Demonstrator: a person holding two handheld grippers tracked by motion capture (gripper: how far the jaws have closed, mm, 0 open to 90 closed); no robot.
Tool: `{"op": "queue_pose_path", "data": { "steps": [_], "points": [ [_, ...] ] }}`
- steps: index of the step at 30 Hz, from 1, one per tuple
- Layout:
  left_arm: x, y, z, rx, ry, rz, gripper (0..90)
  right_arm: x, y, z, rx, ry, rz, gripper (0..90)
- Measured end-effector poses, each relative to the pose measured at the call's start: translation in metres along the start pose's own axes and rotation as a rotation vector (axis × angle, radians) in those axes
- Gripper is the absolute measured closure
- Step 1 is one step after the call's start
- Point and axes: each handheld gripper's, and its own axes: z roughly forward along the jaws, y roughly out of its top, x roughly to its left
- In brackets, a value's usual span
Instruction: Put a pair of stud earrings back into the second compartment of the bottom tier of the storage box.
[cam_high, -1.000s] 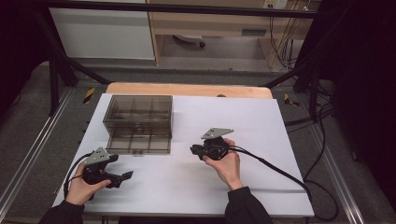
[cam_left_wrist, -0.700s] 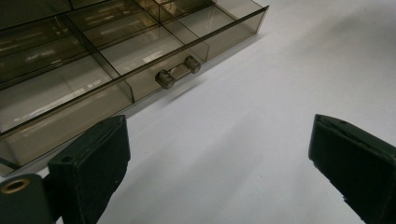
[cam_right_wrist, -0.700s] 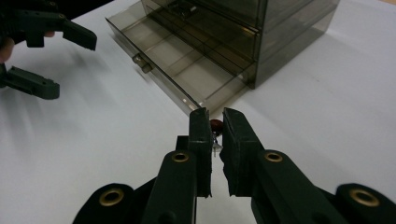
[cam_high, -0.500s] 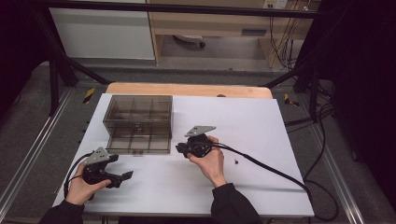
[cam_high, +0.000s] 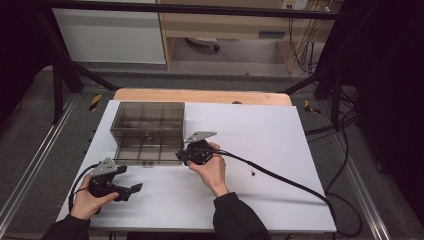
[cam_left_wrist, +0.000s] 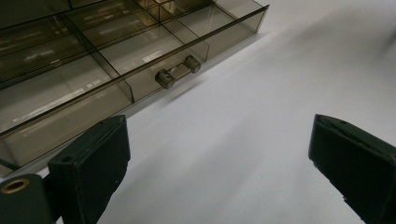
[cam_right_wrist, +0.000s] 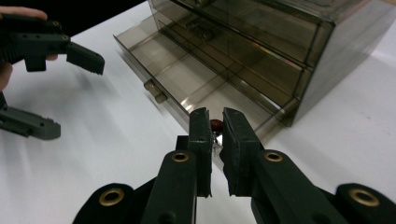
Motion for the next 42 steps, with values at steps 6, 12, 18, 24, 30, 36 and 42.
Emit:
{"op": "queue_pose_path", "data": {
  "steps": [6,12,18,24,30,36,42],
  "points": [
    [0.0,0.0,0.0,0.0,0.0,0.0,5.0,0.007,0.01,0.014,-0.007,0.004,-0.007,82.7],
    [0.0,0.0,0.0,0.002,-0.001,0.001,5.0,0.014,0.02,0.031,-0.011,0.01,-0.017,82.6],
    [0.001,0.0,0.0,0.002,0.0,-0.002,5.0,0.02,0.025,0.046,-0.008,0.021,-0.017,82.6],
    [0.001,-0.001,0.0,0.001,-0.003,-0.002,4.9,0.023,0.029,0.067,0.006,0.026,-0.01,82.6],
    [0.002,0.0,-0.001,-0.002,-0.002,-0.003,5.0,0.025,0.028,0.086,0.022,0.025,-0.015,82.6],
    [0.001,0.0,0.0,-0.001,-0.005,-0.002,5.0,0.024,0.025,0.097,0.03,0.033,-0.008,82.0],
    [0.001,0.0,0.0,-0.002,-0.004,-0.002,4.9,0.023,0.024,0.101,0.027,0.029,0.0,74.2]
  ]
}}
